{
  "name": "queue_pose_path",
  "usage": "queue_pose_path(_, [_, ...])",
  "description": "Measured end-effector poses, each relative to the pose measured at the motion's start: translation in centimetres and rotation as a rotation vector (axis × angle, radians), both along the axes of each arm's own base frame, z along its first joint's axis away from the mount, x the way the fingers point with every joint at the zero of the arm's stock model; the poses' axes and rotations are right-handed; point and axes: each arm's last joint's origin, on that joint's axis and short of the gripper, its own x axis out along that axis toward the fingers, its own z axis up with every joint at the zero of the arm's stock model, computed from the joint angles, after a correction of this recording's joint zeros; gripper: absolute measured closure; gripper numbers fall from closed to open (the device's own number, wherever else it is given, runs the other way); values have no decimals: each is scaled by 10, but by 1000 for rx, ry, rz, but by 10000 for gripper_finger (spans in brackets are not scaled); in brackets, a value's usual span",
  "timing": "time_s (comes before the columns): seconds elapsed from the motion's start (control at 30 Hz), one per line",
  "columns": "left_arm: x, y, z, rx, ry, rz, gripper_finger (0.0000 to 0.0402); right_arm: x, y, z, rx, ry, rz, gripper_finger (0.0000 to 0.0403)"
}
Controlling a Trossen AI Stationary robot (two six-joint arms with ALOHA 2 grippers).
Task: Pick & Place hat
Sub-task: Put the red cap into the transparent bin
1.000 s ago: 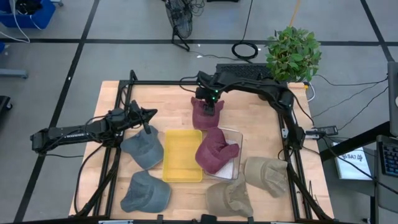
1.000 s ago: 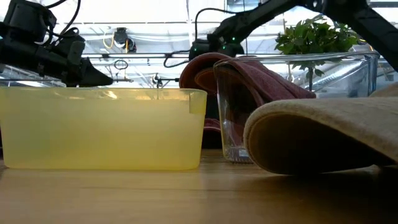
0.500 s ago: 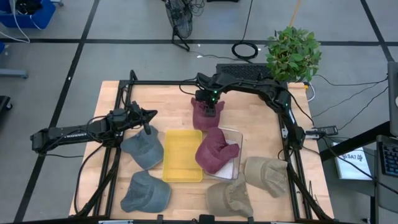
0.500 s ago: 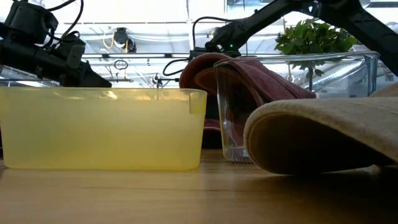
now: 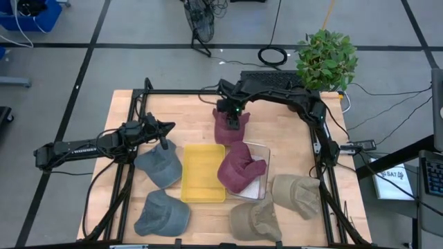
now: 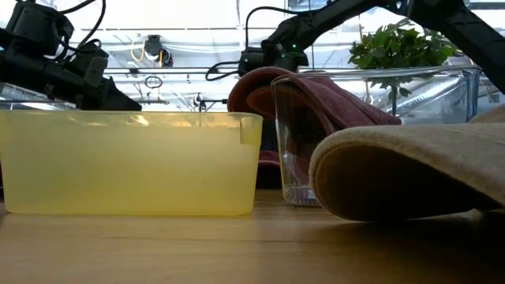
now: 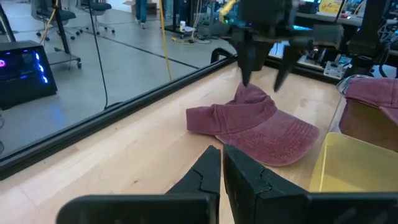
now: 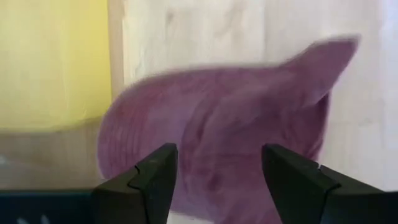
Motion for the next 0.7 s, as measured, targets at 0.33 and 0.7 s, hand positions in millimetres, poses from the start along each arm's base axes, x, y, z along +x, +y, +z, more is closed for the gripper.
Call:
queue_pose_path(0.33, [0,0,0,-8,-4,0,376,-4,6,-26,15,53,-24,187])
queue_pose_path(0.7, [0,0,0,-11,-12,0,376,-2,5,-44,8,8,-53,214])
